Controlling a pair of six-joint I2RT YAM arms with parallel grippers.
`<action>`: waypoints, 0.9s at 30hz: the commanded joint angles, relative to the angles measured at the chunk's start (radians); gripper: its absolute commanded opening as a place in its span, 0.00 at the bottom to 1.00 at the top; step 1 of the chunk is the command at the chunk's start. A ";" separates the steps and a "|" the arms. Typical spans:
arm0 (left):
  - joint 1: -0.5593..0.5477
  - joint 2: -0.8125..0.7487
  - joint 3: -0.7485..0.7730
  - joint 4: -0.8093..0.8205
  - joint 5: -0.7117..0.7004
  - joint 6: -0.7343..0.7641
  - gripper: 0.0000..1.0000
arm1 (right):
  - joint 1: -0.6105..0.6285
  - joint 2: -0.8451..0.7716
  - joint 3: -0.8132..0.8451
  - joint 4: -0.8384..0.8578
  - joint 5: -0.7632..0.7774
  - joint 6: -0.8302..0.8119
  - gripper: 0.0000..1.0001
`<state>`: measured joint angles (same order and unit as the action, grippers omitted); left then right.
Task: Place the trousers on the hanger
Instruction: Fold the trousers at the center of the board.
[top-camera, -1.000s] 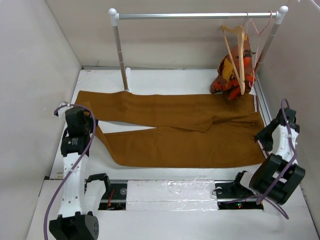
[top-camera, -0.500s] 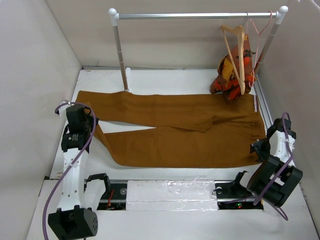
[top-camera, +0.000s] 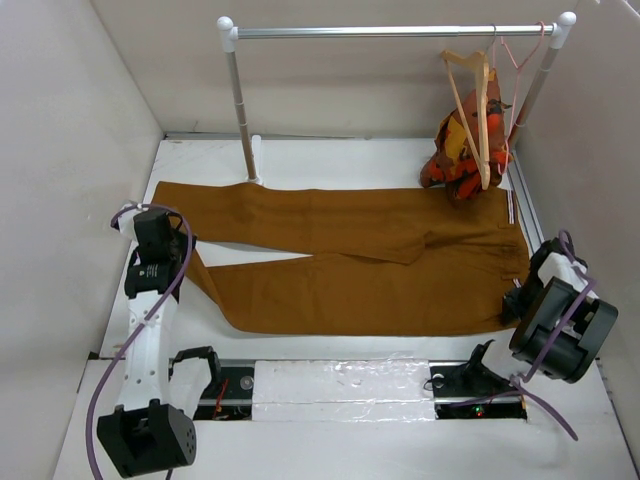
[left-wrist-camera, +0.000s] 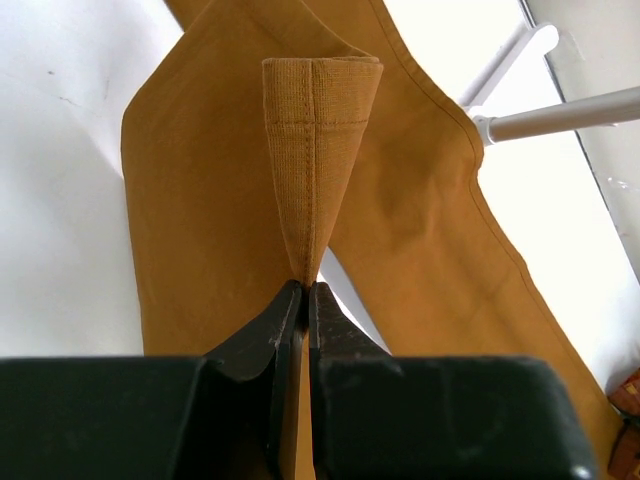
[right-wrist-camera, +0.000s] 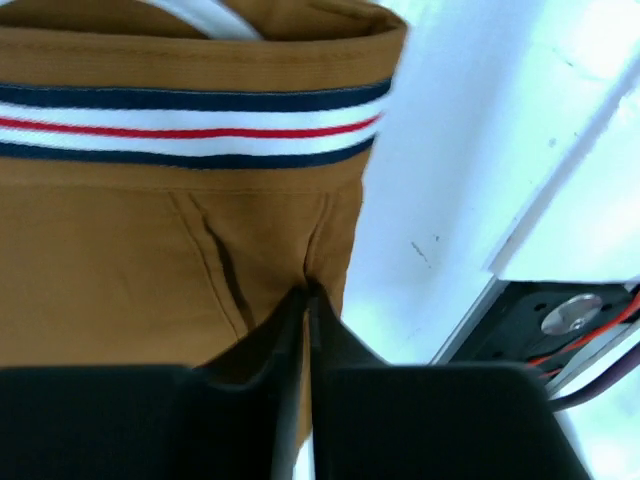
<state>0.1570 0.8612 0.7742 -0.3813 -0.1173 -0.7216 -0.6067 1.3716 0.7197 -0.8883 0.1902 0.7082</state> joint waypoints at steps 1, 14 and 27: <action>0.009 0.005 -0.010 0.045 -0.012 0.013 0.00 | 0.008 0.009 0.015 0.060 0.014 0.024 0.00; 0.019 0.042 0.048 0.087 0.004 0.002 0.00 | -0.159 -0.115 0.280 -0.109 0.104 -0.372 0.00; -0.027 0.073 0.031 0.099 0.022 -0.002 0.00 | -0.314 0.012 0.181 0.029 -0.038 -0.432 0.65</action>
<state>0.1364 0.9310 0.7864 -0.3256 -0.1078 -0.7158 -0.9112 1.3453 0.9123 -0.9340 0.1925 0.2817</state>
